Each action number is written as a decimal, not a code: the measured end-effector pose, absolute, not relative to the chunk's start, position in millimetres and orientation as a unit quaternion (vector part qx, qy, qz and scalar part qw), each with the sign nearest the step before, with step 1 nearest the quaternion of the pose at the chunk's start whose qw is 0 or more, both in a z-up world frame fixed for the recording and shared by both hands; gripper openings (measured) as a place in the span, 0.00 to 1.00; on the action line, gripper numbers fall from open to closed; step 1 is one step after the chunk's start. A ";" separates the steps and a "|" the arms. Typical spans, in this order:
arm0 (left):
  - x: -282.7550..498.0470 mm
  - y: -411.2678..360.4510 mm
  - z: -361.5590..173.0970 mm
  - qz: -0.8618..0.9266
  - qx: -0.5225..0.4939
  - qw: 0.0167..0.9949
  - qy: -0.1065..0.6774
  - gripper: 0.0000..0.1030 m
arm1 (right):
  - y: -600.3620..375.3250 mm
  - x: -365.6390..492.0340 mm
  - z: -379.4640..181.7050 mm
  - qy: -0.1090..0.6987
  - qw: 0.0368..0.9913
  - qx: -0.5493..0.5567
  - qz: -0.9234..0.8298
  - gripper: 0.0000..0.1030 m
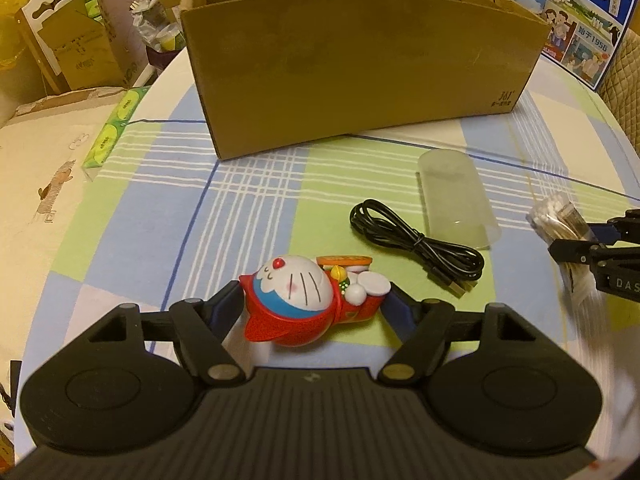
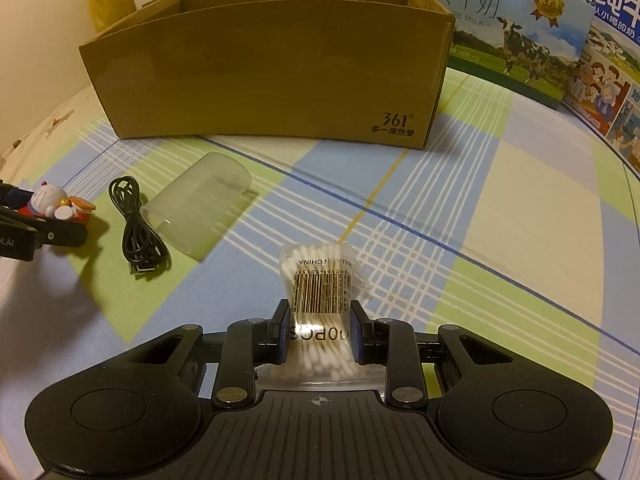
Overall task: Organize objects
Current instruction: 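Carry the red figure and cotton swab pack over the cardboard box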
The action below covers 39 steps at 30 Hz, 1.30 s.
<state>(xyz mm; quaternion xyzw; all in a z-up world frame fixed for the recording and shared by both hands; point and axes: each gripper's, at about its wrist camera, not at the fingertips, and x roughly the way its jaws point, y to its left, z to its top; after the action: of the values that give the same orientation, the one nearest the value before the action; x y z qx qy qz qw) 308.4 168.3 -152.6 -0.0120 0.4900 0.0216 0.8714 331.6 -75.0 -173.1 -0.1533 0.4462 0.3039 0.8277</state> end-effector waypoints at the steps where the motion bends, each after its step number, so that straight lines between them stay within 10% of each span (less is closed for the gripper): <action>1: 307.7 168.7 -151.4 0.022 -0.012 0.872 0.489 0.70 | -74.7 331.4 -172.9 0.447 0.827 -0.154 0.304 0.25; 39: 369.5 164.9 -14.1 -0.028 0.020 0.938 0.346 0.70 | -13.6 412.4 -25.9 0.330 0.859 -0.056 0.387 0.22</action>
<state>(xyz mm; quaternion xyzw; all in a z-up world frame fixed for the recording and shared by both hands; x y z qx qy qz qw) 369.5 164.9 -14.1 0.0195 0.3461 -0.0278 0.9376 412.4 -13.6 -25.9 -0.0561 0.3300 0.3872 0.8591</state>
